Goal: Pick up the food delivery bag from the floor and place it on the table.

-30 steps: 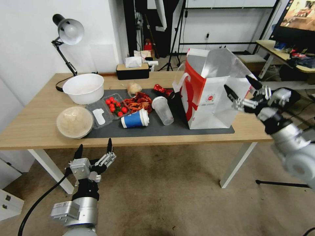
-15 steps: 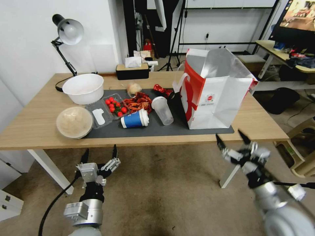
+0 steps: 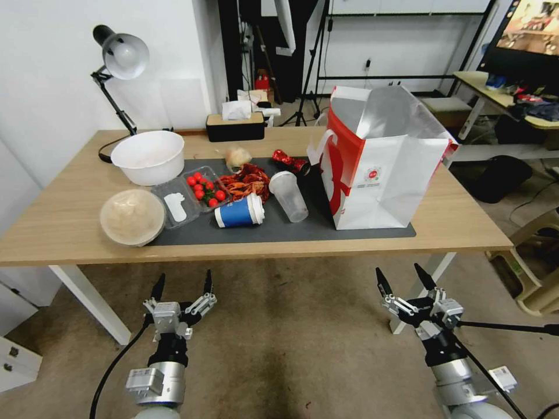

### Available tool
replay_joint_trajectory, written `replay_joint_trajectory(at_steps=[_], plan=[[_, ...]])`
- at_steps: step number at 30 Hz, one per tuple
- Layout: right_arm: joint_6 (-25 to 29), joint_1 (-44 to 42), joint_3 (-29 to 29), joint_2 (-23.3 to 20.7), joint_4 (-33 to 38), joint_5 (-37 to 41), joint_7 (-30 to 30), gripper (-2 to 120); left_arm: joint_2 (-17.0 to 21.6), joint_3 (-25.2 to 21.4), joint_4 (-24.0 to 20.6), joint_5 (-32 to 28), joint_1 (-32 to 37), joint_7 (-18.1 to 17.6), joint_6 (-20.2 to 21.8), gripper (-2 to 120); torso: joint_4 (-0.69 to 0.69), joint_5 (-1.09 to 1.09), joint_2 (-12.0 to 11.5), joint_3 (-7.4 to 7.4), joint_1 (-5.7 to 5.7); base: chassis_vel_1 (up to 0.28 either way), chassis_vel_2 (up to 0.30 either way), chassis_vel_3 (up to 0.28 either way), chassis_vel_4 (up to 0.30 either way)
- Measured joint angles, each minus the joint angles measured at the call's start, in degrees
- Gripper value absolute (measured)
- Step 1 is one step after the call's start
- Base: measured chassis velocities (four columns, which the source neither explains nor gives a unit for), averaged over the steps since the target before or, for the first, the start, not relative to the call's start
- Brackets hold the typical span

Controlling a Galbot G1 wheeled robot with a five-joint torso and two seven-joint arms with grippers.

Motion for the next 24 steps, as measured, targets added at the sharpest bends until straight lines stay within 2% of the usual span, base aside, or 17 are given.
replay_joint_trajectory(at_steps=[24], plan=[[-0.28,-0.2,0.13,-0.38,0.24,0.48,-0.39,100,-0.11,0.06,-0.3,0.13,0.21,-0.01,-0.27,100,0.0,0.0,0.0,0.0,0.0,0.0,0.0,0.0,0.0]])
